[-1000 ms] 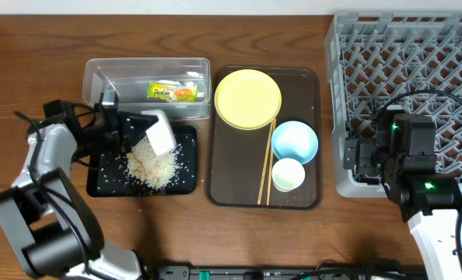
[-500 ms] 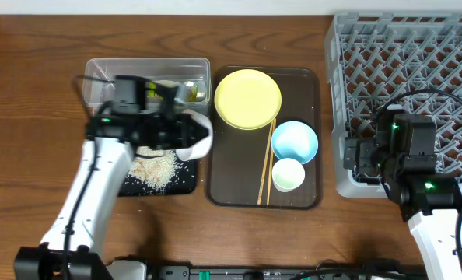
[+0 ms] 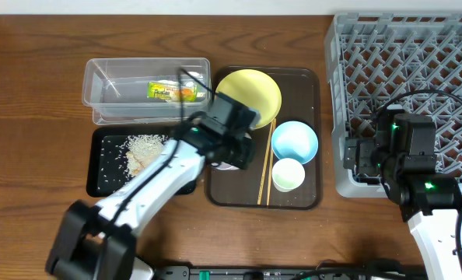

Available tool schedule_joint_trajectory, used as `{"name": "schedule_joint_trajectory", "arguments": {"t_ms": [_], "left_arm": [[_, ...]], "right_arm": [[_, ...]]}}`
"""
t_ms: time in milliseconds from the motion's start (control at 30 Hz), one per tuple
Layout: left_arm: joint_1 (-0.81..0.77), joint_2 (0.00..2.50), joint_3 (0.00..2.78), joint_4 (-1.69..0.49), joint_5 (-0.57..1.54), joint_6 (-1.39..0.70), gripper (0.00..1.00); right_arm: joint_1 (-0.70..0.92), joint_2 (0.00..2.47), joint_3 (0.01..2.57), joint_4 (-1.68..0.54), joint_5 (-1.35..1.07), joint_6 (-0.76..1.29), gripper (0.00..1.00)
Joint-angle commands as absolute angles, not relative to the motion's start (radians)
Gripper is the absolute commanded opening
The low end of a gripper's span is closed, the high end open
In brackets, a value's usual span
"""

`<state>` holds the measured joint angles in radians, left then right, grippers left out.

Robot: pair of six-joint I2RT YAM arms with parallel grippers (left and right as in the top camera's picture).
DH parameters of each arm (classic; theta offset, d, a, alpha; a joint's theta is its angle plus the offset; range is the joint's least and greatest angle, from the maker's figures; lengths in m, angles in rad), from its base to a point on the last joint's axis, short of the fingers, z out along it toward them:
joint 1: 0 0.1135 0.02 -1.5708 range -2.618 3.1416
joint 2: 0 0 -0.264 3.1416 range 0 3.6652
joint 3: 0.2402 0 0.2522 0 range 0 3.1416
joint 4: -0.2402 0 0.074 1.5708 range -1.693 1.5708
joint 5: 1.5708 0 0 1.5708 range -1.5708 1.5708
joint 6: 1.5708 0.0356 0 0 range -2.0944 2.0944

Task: Sort waste into correct bins and load items into the dishwasher rack
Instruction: 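Set the empty bowl back on the brown tray with the left gripper, then grasp and lift the small white cup with the left gripper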

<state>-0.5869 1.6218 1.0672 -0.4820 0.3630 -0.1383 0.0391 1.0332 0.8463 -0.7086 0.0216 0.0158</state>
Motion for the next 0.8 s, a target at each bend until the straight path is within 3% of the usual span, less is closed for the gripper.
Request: {"name": "schedule_joint_trajectory", "arguments": {"t_ms": [0,67,300,767], "left_arm": [[-0.616,1.676,1.076,-0.451,0.320,-0.148,0.09],[-0.620,1.696,1.076,-0.434,0.320,-0.148,0.11],[-0.618,1.709,1.076,-0.420,0.319,-0.147,0.28],[-0.641,1.581,1.130,-0.485,0.320,-0.147,0.39]], "right_arm": [[0.054,1.034,0.862,-0.707,0.018,0.030,0.99],[0.054,1.034,0.862,-0.707,0.018,0.030,0.99],[0.054,1.034,0.862,-0.707,0.018,0.030,0.99],[0.054,1.034,0.862,-0.707,0.018,0.030,0.99]]}}
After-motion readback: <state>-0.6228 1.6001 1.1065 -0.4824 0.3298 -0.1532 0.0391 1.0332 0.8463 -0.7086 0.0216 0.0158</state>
